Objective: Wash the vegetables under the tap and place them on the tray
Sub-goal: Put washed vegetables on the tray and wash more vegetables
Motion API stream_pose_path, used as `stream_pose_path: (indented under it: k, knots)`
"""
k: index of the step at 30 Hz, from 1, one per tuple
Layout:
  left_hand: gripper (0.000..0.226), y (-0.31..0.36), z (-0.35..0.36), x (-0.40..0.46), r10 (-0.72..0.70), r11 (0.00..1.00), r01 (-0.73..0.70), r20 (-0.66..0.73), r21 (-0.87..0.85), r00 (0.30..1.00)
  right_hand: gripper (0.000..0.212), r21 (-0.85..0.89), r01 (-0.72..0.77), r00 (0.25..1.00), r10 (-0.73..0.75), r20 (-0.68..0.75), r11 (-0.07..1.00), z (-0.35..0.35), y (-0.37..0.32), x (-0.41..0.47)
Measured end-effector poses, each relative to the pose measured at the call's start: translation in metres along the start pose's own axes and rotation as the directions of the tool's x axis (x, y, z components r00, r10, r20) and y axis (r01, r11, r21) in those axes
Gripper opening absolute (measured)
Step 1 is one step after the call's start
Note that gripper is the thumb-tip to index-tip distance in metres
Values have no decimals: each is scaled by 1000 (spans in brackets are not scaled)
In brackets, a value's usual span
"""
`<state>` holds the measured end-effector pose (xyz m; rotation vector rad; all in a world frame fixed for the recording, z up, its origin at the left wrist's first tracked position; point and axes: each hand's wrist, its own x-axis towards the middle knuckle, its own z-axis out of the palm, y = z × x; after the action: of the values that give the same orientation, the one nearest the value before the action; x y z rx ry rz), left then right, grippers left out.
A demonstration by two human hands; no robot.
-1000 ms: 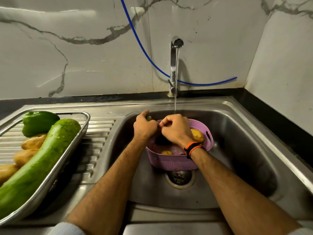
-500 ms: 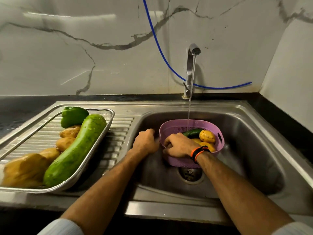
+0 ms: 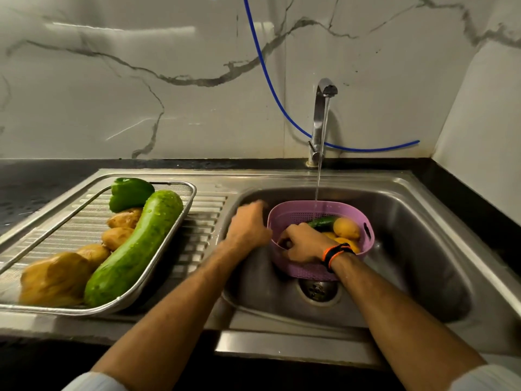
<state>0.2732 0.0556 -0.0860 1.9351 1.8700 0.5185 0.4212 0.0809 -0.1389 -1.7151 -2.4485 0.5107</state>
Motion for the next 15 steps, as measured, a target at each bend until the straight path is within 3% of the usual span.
stream_pose_path:
  k: [2,4,8,11,15]
  knots:
    - [54,-12,15,-5,-47,995,37,116,89,992,22,9,-10,1000,10,4,1000,0,0,1]
    - [61,-13,12,-5,-10,996,0,114,87,993,24,15,-17,1000,17,0,1000,-1,-1,0]
    - [66,-6,-25,-9,43,999,-42,-34,16,999,32,39,-28,999,29,-37,999,-6,-7,-3]
    - [70,-8,-59,-12,14,999,-19,-110,-50,994,32,106,6,989,10,-148,994,-18,-20,-4]
    - [56,-32,-113,-25,-31,996,9,-253,-88,967,40,227,98,971,-43,-236,969,-37,-63,1]
